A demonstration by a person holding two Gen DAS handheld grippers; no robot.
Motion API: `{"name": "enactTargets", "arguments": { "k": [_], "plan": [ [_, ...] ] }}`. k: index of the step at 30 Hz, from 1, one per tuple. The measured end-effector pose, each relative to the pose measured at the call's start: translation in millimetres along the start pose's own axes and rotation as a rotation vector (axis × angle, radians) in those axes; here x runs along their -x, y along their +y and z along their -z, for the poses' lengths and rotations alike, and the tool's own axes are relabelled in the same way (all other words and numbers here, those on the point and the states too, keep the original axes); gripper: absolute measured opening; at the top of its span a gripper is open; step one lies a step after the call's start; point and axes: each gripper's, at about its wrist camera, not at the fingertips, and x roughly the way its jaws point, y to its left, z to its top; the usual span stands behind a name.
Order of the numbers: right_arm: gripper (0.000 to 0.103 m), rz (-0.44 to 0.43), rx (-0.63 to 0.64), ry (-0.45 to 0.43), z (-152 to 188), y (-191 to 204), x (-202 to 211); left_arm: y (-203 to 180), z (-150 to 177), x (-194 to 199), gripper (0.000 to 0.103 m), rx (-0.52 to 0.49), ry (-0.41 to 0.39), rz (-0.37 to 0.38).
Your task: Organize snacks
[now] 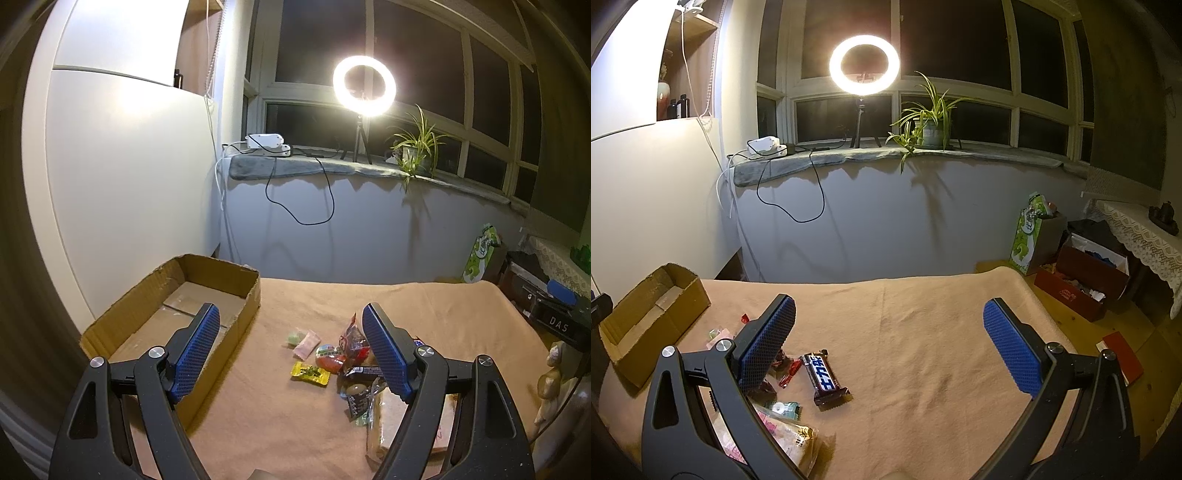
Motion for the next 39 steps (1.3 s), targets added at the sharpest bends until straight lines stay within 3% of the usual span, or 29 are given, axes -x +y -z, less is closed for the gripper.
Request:
{"name": "enactTargets", "arguments": {
  "k": [39],
  "plan": [
    [0.103, -0.021, -0.002, 0.019, 4.4, 4.3, -3.6, -5.4, 0.0, -1.1, 0.08, -0.032, 0.008, -0.017]
  ]
}}
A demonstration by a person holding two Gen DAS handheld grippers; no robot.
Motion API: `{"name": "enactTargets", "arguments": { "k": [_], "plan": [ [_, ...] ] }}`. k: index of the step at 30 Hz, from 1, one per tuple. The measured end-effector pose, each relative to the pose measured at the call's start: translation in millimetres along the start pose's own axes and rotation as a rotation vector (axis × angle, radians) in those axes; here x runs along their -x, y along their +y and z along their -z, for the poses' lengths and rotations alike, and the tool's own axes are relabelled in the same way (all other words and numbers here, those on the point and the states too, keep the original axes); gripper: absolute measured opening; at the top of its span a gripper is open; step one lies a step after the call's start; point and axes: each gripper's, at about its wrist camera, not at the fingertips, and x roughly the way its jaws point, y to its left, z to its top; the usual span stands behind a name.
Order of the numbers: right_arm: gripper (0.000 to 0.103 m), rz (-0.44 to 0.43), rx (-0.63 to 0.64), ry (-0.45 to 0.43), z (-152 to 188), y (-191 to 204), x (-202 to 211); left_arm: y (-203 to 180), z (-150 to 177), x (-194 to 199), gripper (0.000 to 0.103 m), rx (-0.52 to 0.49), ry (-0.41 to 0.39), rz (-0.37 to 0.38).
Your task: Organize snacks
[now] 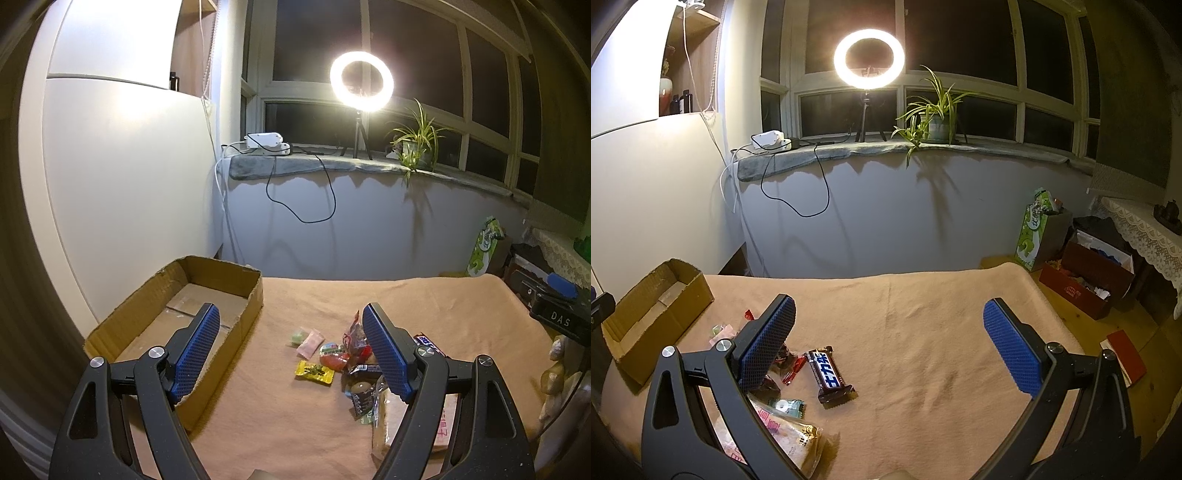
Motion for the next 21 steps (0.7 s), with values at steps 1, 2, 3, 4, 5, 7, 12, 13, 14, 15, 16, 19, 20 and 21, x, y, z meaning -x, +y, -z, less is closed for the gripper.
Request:
{"name": "enactTargets", "arguments": {
  "k": [1, 2, 3, 4, 5, 7, 12, 13, 14, 15, 16, 19, 20, 21],
  "plan": [
    [0.103, 0.0, 0.0, 0.001, 0, 0, 0, -1, 0, -1, 0.08, -0.001, 0.001, 0.001],
    [0.103, 0.0, 0.001, 0.003, 1, 0, 0, -1, 0, -1, 0.08, -0.003, 0.003, 0.001],
    [0.103, -0.001, 0.001, 0.005, 1, 0, -1, -2, 0, -2, 0.08, -0.004, 0.005, 0.002],
    [0.103, -0.002, 0.0, 0.008, 1, -1, -2, -2, 0, -2, 0.08, -0.005, 0.006, 0.003],
    [0.103, -0.003, -0.001, 0.011, 2, -1, -4, -1, 0, -3, 0.08, -0.006, 0.007, 0.004],
    [0.103, -0.007, -0.002, 0.018, 3, -2, -6, -1, 1, -4, 0.08, -0.007, 0.011, 0.005],
    [0.103, -0.013, 0.0, 0.029, 4, -2, -10, -2, 2, -7, 0.08, -0.009, 0.02, 0.009],
    [0.103, -0.012, 0.0, 0.029, 4, -3, -10, -3, 2, -7, 0.08, -0.009, 0.021, 0.01],
    [0.103, -0.013, -0.001, 0.031, 4, -3, -10, -3, 3, -7, 0.08, -0.01, 0.022, 0.01],
    [0.103, -0.014, -0.002, 0.033, 4, -3, -10, -3, 4, -8, 0.08, -0.01, 0.023, 0.011],
    [0.103, -0.015, -0.002, 0.035, 4, -3, -10, -3, 4, -9, 0.08, -0.01, 0.027, 0.013],
    [0.103, -0.023, -0.003, 0.047, 7, -4, -12, -4, 6, -11, 0.08, -0.012, 0.036, 0.013],
    [0.103, -0.026, -0.002, 0.053, 7, -4, -14, -4, 7, -11, 0.08, -0.013, 0.04, 0.014],
    [0.103, -0.029, 0.0, 0.059, 8, -4, -15, -4, 7, -13, 0.08, -0.015, 0.046, 0.015]
  ]
}}
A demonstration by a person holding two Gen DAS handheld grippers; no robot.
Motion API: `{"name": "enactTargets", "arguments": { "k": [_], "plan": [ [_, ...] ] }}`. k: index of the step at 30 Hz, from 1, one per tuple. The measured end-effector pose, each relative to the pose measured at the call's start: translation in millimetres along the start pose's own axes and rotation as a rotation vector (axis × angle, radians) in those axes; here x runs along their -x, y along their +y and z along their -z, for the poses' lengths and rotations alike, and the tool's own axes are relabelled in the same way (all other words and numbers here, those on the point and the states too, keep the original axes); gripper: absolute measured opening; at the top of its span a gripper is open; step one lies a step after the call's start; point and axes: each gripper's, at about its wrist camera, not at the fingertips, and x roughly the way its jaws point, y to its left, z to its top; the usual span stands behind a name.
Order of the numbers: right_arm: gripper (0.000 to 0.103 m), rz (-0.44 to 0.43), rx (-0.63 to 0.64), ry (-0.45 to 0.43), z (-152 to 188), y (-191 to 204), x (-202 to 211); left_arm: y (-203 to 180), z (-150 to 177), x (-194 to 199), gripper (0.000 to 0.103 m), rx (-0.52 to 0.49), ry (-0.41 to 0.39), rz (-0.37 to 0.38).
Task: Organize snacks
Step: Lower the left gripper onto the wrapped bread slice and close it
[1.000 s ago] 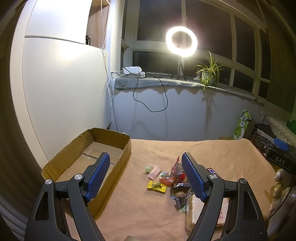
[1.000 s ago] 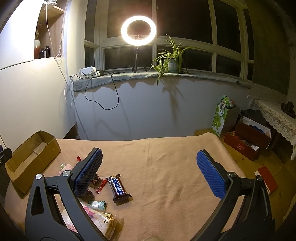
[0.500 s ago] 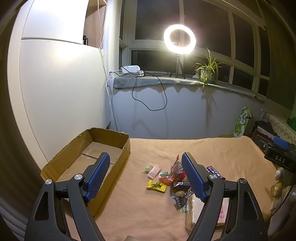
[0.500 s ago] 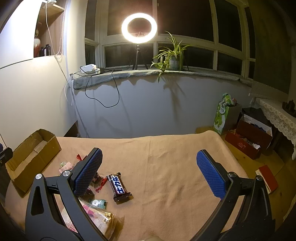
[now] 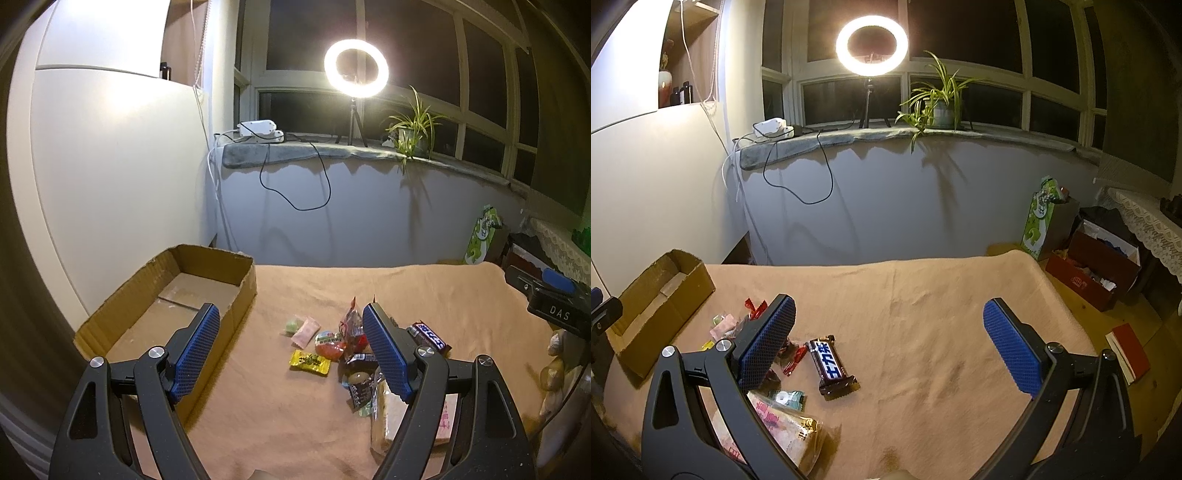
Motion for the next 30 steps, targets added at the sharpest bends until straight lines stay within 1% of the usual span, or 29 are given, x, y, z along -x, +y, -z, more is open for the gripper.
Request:
{"name": "enactTargets", "arguments": {
  "k": [4, 11, 13, 17, 20, 23, 24, 27, 30],
  "plan": [
    [0.103, -0.021, 0.005, 0.035, 4, 0, -6, -2, 5, -4, 0.08, -0.01, 0.029, 0.014],
    [0.103, -0.117, 0.003, 0.138, 16, -2, -19, -4, 22, -17, 0.08, 0.002, 0.131, 0.094],
    [0.103, -0.155, 0.004, 0.174, 19, -3, -24, -4, 28, -22, 0.08, 0.011, 0.173, 0.128],
    [0.103, -0.263, -0.022, 0.277, 32, -5, -34, -5, 38, -28, 0.08, 0.025, 0.235, 0.178],
    [0.103, -0.334, -0.036, 0.359, 45, -5, -42, -6, 45, -35, 0.08, 0.041, 0.3, 0.242],
    [0.101, -0.401, -0.042, 0.436, 56, 0, -47, -14, 50, -39, 0.08, 0.015, 0.339, 0.273],
    [0.1, -0.42, -0.041, 0.459, 59, 3, -48, -17, 51, -41, 0.078, 0.005, 0.36, 0.295],
    [0.097, -0.461, -0.043, 0.517, 67, 9, -51, -22, 53, -47, 0.077, 0.005, 0.41, 0.35],
    [0.092, -0.497, -0.053, 0.574, 74, 12, -54, -29, 56, -52, 0.067, -0.008, 0.445, 0.38]
  ]
}}
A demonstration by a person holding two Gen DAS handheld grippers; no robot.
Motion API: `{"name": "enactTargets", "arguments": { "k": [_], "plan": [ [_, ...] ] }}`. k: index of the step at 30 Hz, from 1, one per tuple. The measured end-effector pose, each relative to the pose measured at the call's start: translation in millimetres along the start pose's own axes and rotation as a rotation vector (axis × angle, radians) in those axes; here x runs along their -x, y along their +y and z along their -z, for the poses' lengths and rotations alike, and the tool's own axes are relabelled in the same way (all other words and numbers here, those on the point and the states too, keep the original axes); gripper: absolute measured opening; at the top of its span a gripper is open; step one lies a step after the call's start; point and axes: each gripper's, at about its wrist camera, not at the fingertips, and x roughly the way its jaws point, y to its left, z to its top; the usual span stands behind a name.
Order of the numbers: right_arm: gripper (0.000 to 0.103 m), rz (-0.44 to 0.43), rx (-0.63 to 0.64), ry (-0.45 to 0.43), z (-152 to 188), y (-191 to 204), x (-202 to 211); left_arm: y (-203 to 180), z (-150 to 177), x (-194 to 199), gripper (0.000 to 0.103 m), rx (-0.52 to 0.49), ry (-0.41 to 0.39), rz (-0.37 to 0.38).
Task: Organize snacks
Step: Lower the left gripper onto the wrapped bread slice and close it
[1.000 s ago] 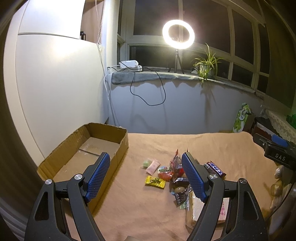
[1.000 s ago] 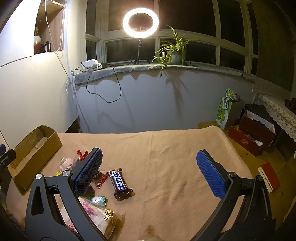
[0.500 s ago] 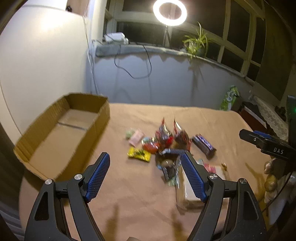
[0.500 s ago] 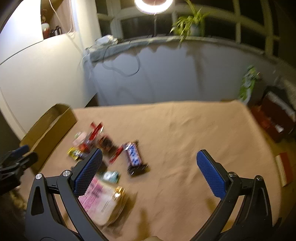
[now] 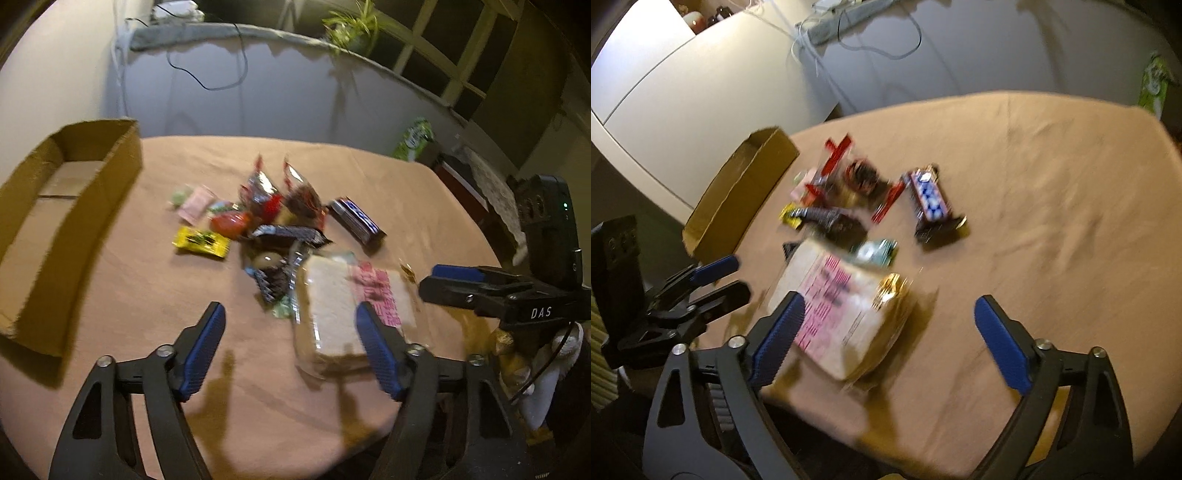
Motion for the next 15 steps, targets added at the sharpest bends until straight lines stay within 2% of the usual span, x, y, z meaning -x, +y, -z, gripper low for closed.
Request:
{"name": "enactTargets", "arguments": {
  "k": [4, 6, 10, 15],
  "plan": [
    [0.087, -0.063, -0.043, 0.061, 6, -4, -11, -3, 2, -8, 0.06, 0.015, 0.039, 0.055],
    [0.08, -0.095, -0.067, 0.081, 7, -6, -12, -2, 1, -13, 0.057, 0.027, 0.056, 0.072],
    [0.074, -0.132, -0.096, 0.109, 9, -9, -20, 0, 2, -19, 0.055, 0.054, 0.087, 0.113],
    [0.063, -0.171, -0.113, 0.135, 8, -10, -27, 1, 4, -27, 0.051, 0.068, 0.111, 0.143]
  ]
}}
